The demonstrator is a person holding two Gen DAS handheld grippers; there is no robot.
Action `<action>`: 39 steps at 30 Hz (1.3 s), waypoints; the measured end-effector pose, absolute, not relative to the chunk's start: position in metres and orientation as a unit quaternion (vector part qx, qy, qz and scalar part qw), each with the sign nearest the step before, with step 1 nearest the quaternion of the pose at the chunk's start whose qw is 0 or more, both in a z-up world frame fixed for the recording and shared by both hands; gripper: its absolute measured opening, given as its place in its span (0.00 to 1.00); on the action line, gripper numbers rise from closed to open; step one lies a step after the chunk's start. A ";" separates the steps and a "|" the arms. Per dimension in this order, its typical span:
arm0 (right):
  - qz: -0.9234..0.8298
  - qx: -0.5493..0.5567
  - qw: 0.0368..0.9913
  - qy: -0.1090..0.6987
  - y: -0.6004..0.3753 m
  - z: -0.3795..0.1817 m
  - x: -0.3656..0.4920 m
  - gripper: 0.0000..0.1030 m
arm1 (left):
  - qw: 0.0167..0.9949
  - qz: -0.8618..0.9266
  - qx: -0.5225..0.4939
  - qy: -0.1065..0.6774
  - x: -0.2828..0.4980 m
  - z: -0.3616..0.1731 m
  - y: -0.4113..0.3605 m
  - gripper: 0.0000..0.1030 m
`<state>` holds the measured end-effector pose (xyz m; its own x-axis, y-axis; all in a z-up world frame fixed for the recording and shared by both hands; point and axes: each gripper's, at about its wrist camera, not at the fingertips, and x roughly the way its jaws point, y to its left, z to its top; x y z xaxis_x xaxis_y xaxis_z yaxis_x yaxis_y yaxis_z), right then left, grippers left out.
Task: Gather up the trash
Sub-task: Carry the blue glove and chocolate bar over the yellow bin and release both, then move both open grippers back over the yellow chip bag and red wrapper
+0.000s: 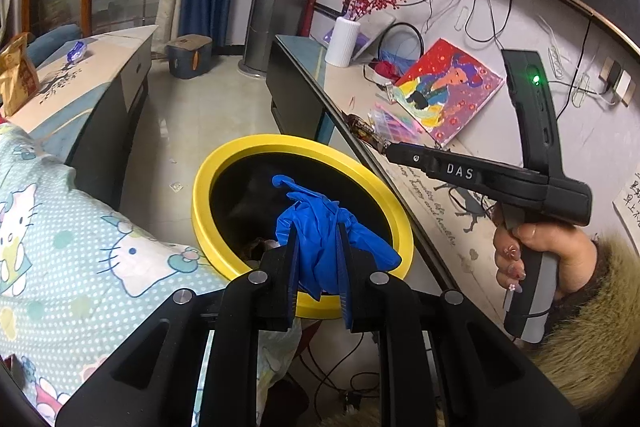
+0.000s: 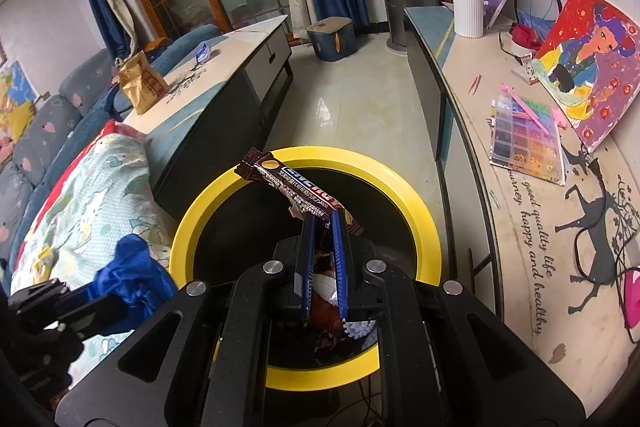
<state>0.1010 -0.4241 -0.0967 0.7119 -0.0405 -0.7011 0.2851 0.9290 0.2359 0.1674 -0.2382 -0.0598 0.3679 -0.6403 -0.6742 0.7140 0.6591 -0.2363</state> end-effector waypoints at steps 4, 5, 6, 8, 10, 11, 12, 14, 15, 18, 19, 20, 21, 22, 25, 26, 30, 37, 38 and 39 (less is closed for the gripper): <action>-0.087 0.174 0.907 0.374 -0.426 -0.100 0.102 0.06 | 0.819 -0.415 0.055 0.392 0.172 -0.067 -0.249 0.16; -0.084 0.177 0.905 0.378 -0.426 -0.102 0.103 0.07 | 0.818 -0.417 0.056 0.393 0.172 -0.069 -0.251 0.16; -0.084 0.178 0.904 0.381 -0.427 -0.103 0.103 0.08 | 0.816 -0.419 0.058 0.394 0.174 -0.070 -0.253 0.18; -0.090 0.183 0.903 0.379 -0.429 -0.105 0.103 0.08 | 0.812 -0.423 0.060 0.397 0.176 -0.074 -0.257 0.25; -0.091 0.190 0.900 0.381 -0.430 -0.106 0.102 0.16 | 0.812 -0.421 0.062 0.399 0.179 -0.077 -0.259 0.55; -0.092 0.194 0.901 0.377 -0.431 -0.105 0.101 0.26 | 0.813 -0.420 0.059 0.399 0.180 -0.077 -0.258 0.58; -0.095 0.196 0.902 0.372 -0.431 -0.103 0.100 0.35 | 0.812 -0.421 0.053 0.400 0.181 -0.077 -0.256 0.61; -0.099 0.194 0.905 0.365 -0.431 -0.100 0.099 0.39 | 0.817 -0.414 0.048 0.398 0.182 -0.076 -0.253 0.72; -0.101 0.191 0.907 0.362 -0.430 -0.099 0.098 0.45 | 0.822 -0.409 0.043 0.395 0.182 -0.074 -0.248 0.81; -0.108 0.184 0.913 0.348 -0.424 -0.094 0.096 0.60 | 0.833 -0.393 0.026 0.389 0.184 -0.068 -0.233 0.92; -0.109 0.178 0.915 0.345 -0.421 -0.092 0.096 0.63 | 0.837 -0.388 0.023 0.385 0.184 -0.066 -0.228 0.93; -0.111 0.173 0.917 0.342 -0.419 -0.090 0.096 0.69 | 0.843 -0.380 0.022 0.380 0.184 -0.062 -0.222 0.93; -0.113 0.165 0.920 0.336 -0.415 -0.087 0.095 0.72 | 0.847 -0.375 0.021 0.376 0.184 -0.060 -0.218 0.93; -0.113 0.161 0.923 0.332 -0.413 -0.085 0.095 0.74 | 0.854 -0.365 0.019 0.371 0.185 -0.057 -0.211 0.93; -0.110 0.144 0.931 0.316 -0.400 -0.077 0.094 0.81 | 0.869 -0.341 0.009 0.359 0.185 -0.048 -0.191 0.93; -0.108 0.141 0.933 0.314 -0.397 -0.075 0.094 0.82 | 0.874 -0.333 0.007 0.354 0.185 -0.046 -0.185 0.93; -0.097 0.129 0.941 0.298 -0.381 -0.068 0.092 0.85 | 0.887 -0.308 -0.003 0.343 0.185 -0.038 -0.163 0.93; -0.071 0.117 0.950 0.281 -0.350 -0.055 0.091 0.87 | 0.913 -0.259 -0.011 0.314 0.179 -0.024 -0.124 0.93; -0.067 0.116 0.950 0.281 -0.345 -0.054 0.091 0.87 | 0.916 -0.254 -0.015 0.311 0.179 -0.023 -0.118 0.93; -0.063 0.115 0.951 0.280 -0.341 -0.053 0.091 0.87 | 0.918 -0.248 -0.019 0.309 0.178 -0.022 -0.113 0.93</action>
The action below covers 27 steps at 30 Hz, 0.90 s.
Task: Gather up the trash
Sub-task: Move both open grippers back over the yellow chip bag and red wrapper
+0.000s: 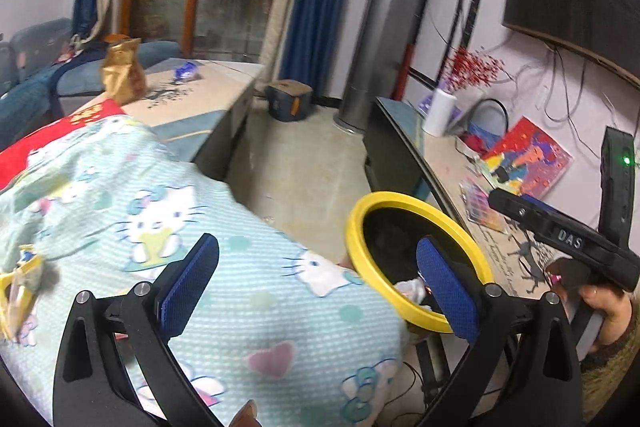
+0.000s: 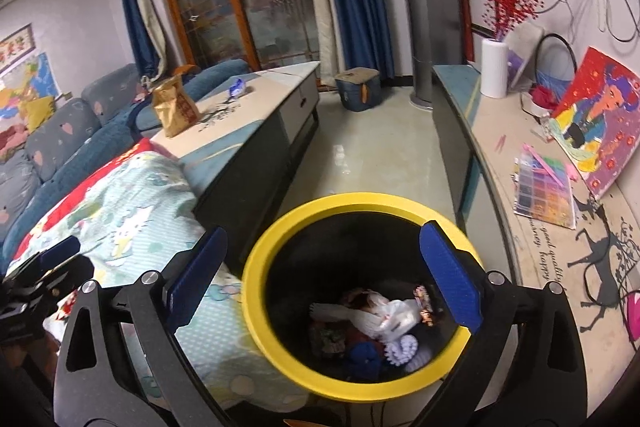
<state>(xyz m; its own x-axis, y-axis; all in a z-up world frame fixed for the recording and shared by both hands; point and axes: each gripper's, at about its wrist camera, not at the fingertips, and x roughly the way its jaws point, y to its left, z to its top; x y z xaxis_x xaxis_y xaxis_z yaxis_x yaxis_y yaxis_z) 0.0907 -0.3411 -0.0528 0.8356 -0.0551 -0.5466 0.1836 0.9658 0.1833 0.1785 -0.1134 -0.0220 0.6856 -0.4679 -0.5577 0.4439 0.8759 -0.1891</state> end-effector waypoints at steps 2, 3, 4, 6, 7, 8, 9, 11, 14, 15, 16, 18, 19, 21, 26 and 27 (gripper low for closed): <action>-0.053 0.110 0.953 0.277 -0.331 -0.051 0.091 0.87 | 0.922 -0.239 -0.025 0.305 0.177 -0.020 -0.102 0.93; -0.050 0.106 0.954 0.275 -0.326 -0.050 0.091 0.87 | 0.924 -0.233 -0.026 0.302 0.177 -0.019 -0.098 0.93; -0.046 0.103 0.955 0.273 -0.322 -0.050 0.091 0.87 | 0.925 -0.229 -0.026 0.301 0.176 -0.019 -0.093 0.93; -0.038 0.102 0.956 0.271 -0.314 -0.050 0.090 0.87 | 0.929 -0.219 -0.029 0.298 0.175 -0.018 -0.085 0.93; -0.034 0.102 0.957 0.271 -0.312 -0.050 0.090 0.87 | 0.930 -0.215 -0.032 0.297 0.176 -0.017 -0.082 0.93; -0.028 0.101 0.956 0.273 -0.307 -0.051 0.090 0.87 | 0.931 -0.212 -0.034 0.296 0.175 -0.017 -0.078 0.93; -0.023 0.099 0.956 0.275 -0.302 -0.051 0.091 0.87 | 0.932 -0.207 -0.038 0.295 0.175 -0.017 -0.072 0.93; -0.015 0.097 0.956 0.277 -0.293 -0.052 0.091 0.87 | 0.934 -0.201 -0.040 0.292 0.173 -0.018 -0.062 0.93; 0.000 0.092 0.956 0.279 -0.278 -0.052 0.091 0.87 | 0.939 -0.184 -0.041 0.286 0.172 -0.017 -0.049 0.93; 0.004 0.091 0.956 0.280 -0.273 -0.053 0.091 0.87 | 0.941 -0.180 -0.043 0.285 0.171 -0.017 -0.044 0.94; 0.009 0.089 0.955 0.281 -0.269 -0.053 0.091 0.87 | 0.942 -0.174 -0.045 0.282 0.171 -0.017 -0.038 0.94; 0.020 0.085 0.955 0.284 -0.259 -0.054 0.092 0.87 | 0.945 -0.162 -0.048 0.280 0.171 -0.016 -0.027 0.93; 0.025 0.084 0.954 0.286 -0.254 -0.054 0.093 0.87 | 0.946 -0.157 -0.050 0.279 0.171 -0.015 -0.022 0.93; 0.039 0.084 0.952 0.291 -0.241 -0.056 0.095 0.87 | 0.948 -0.146 -0.054 0.278 0.171 -0.015 -0.011 0.93; 0.070 0.072 0.948 0.302 -0.211 -0.058 0.101 0.87 | 0.951 -0.117 -0.065 0.278 0.172 -0.019 0.015 0.93; 0.075 0.070 0.947 0.305 -0.205 -0.059 0.103 0.87 | 0.952 -0.111 -0.067 0.277 0.171 -0.020 0.021 0.93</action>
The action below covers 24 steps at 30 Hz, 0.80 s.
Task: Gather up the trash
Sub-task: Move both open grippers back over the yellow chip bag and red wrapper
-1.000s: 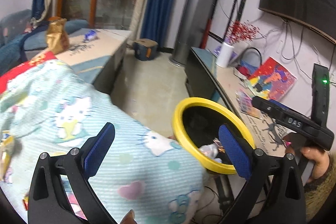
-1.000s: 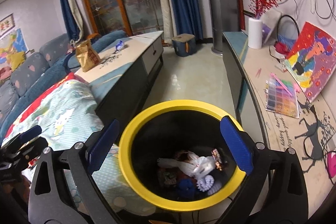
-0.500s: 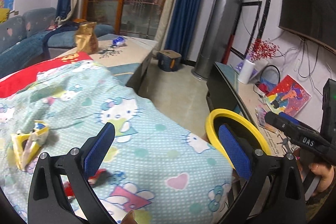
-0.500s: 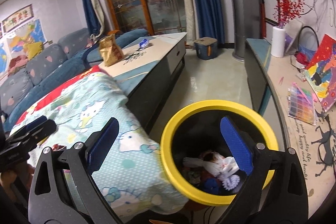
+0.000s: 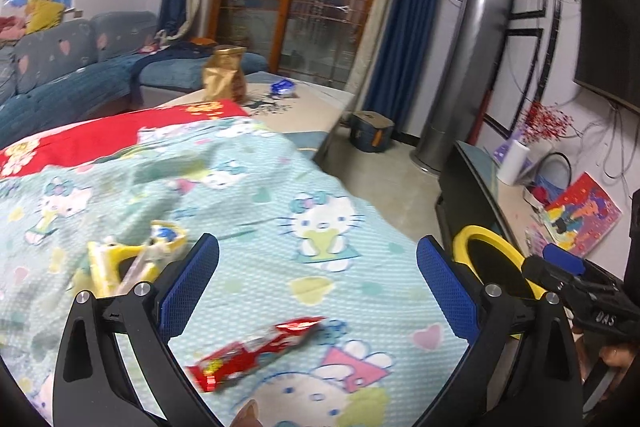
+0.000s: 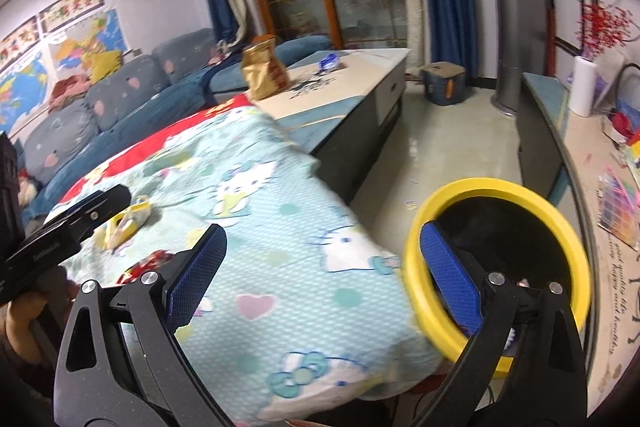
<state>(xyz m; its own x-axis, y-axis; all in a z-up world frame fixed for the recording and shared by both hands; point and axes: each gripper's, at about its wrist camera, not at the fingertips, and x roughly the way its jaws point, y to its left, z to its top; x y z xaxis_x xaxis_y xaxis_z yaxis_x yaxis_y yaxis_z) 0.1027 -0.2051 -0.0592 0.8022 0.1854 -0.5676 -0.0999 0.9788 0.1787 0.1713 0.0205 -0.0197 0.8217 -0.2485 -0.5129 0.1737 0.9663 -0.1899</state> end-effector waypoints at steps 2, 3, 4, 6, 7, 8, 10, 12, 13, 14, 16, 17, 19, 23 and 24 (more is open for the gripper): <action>0.090 0.067 0.944 0.311 -0.191 -0.061 0.106 0.87 | 0.953 -0.095 -0.075 0.278 0.171 -0.022 0.034 0.93; 0.097 0.065 0.942 0.315 -0.184 -0.063 0.108 0.87 | 0.953 -0.091 -0.077 0.278 0.170 -0.022 0.039 0.93; 0.105 0.062 0.940 0.319 -0.177 -0.064 0.110 0.87 | 0.954 -0.082 -0.080 0.279 0.169 -0.024 0.046 0.93; 0.118 0.056 0.937 0.324 -0.165 -0.066 0.113 0.87 | 0.953 -0.067 -0.088 0.282 0.168 -0.027 0.061 0.93; 0.124 0.052 0.935 0.328 -0.158 -0.067 0.115 0.87 | 0.953 -0.061 -0.091 0.283 0.168 -0.029 0.066 0.93; 0.130 0.050 0.933 0.331 -0.152 -0.068 0.116 0.87 | 0.952 -0.055 -0.095 0.285 0.168 -0.030 0.071 0.93; 0.142 0.047 0.929 0.339 -0.141 -0.071 0.119 0.87 | 0.951 -0.042 -0.102 0.290 0.168 -0.033 0.085 0.93; 0.156 0.044 0.923 0.350 -0.127 -0.075 0.123 0.87 | 0.948 -0.031 -0.115 0.294 0.167 -0.037 0.099 0.93; 0.161 0.043 0.920 0.353 -0.123 -0.077 0.124 0.87 | 0.947 -0.026 -0.121 0.297 0.167 -0.039 0.105 0.93; 0.169 0.041 0.917 0.358 -0.115 -0.079 0.126 0.87 | 0.946 -0.022 -0.125 0.298 0.166 -0.041 0.110 0.93; 0.180 0.038 0.912 0.366 -0.103 -0.084 0.129 0.87 | 0.943 -0.014 -0.135 0.305 0.166 -0.046 0.122 0.93; 0.184 0.037 0.910 0.370 -0.099 -0.086 0.130 0.87 | 0.940 -0.011 -0.142 0.310 0.166 -0.049 0.127 0.93; 0.192 0.038 0.905 0.379 -0.091 -0.090 0.134 0.87 | 0.934 -0.007 -0.158 0.322 0.167 -0.056 0.138 0.93; 0.203 0.046 0.893 0.400 -0.075 -0.100 0.144 0.87 | 0.923 -0.015 -0.187 0.337 0.169 -0.069 0.153 0.91; 0.206 0.050 0.889 0.406 -0.073 -0.103 0.147 0.87 | 0.920 -0.020 -0.193 0.340 0.170 -0.071 0.155 0.85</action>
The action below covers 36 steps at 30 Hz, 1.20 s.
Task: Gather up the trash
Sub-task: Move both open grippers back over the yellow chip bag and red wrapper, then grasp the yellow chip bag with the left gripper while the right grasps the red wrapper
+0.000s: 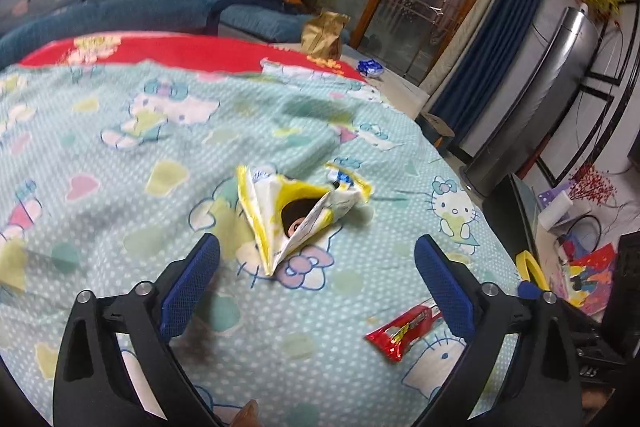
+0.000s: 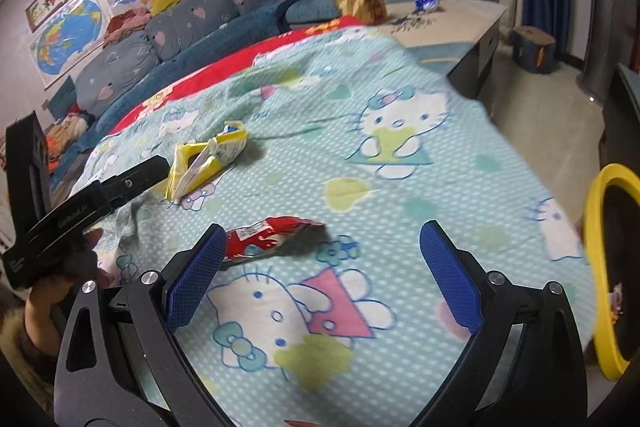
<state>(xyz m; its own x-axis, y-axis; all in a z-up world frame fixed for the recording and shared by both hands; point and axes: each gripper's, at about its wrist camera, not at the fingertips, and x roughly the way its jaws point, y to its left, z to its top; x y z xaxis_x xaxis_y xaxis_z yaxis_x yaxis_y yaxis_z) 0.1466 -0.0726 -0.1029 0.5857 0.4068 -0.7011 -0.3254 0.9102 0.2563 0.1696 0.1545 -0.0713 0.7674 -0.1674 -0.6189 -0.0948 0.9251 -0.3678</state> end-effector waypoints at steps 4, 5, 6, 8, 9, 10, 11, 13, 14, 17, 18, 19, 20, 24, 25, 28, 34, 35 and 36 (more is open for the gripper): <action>0.218 0.064 0.874 0.429 -0.061 -0.114 0.156 0.81 | 0.908 -0.033 -0.214 0.358 0.176 -0.084 0.163 0.70; 0.222 0.065 0.869 0.437 -0.056 -0.119 0.159 0.78 | 0.906 -0.035 -0.218 0.361 0.177 -0.086 0.164 0.67; 0.224 0.066 0.866 0.441 -0.054 -0.121 0.162 0.76 | 0.904 -0.039 -0.223 0.364 0.179 -0.089 0.165 0.64; 0.227 0.070 0.862 0.448 -0.050 -0.124 0.165 0.73 | 0.900 -0.043 -0.230 0.368 0.183 -0.093 0.167 0.61; 0.228 0.072 0.861 0.448 -0.049 -0.125 0.166 0.72 | 0.898 -0.045 -0.234 0.370 0.185 -0.095 0.168 0.60; 0.231 0.073 0.861 0.447 -0.046 -0.125 0.167 0.70 | 0.895 -0.047 -0.241 0.372 0.187 -0.097 0.170 0.60; 0.233 0.074 0.861 0.447 -0.045 -0.126 0.169 0.65 | 0.893 -0.048 -0.247 0.373 0.190 -0.099 0.172 0.60; 0.239 0.075 0.858 0.449 -0.042 -0.127 0.171 0.56 | 0.889 -0.049 -0.262 0.374 0.195 -0.103 0.176 0.59; 0.241 0.077 0.857 0.449 -0.042 -0.127 0.172 0.49 | 0.888 -0.049 -0.266 0.373 0.197 -0.103 0.176 0.58; 0.248 0.079 0.854 0.450 -0.042 -0.126 0.173 0.28 | 0.887 -0.051 -0.273 0.369 0.202 -0.103 0.176 0.52; 0.249 0.080 0.855 0.449 -0.043 -0.125 0.173 0.24 | 0.887 -0.050 -0.275 0.368 0.204 -0.102 0.175 0.47; 0.251 0.082 0.856 0.446 -0.044 -0.124 0.172 0.23 | 0.886 -0.049 -0.275 0.369 0.205 -0.103 0.175 0.42; 0.252 0.081 0.858 0.441 -0.046 -0.122 0.171 0.18 | 0.886 -0.049 -0.276 0.369 0.207 -0.102 0.175 0.39; 0.253 0.073 0.863 0.432 -0.052 -0.116 0.167 0.00 | 0.888 -0.051 -0.272 0.369 0.207 -0.101 0.171 0.23; 0.253 0.072 0.863 0.431 -0.054 -0.115 0.167 0.00 | 0.889 -0.053 -0.268 0.368 0.207 -0.099 0.169 0.21; 0.247 0.075 0.865 0.429 -0.060 -0.113 0.166 0.00 | 0.893 -0.057 -0.259 0.364 0.205 -0.095 0.162 0.19; 0.243 0.114 0.866 0.422 -0.068 -0.103 0.172 0.31 | 0.905 -0.054 -0.246 0.343 0.196 -0.079 0.157 0.15; 0.244 0.117 0.865 0.423 -0.066 -0.102 0.175 0.33 | 0.907 -0.054 -0.243 0.340 0.193 -0.077 0.157 0.15; 0.244 0.116 0.864 0.425 -0.064 -0.102 0.178 0.33 | 0.910 -0.053 -0.238 0.335 0.191 -0.072 0.156 0.15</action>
<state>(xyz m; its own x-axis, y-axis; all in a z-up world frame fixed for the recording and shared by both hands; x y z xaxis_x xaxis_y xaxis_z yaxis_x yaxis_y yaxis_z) 0.1780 -0.0639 -0.1016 0.5189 0.5213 -0.6775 -0.3231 0.8534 0.4091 0.1912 0.1565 -0.0720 0.7697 -0.2550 -0.5853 -0.0638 0.8815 -0.4679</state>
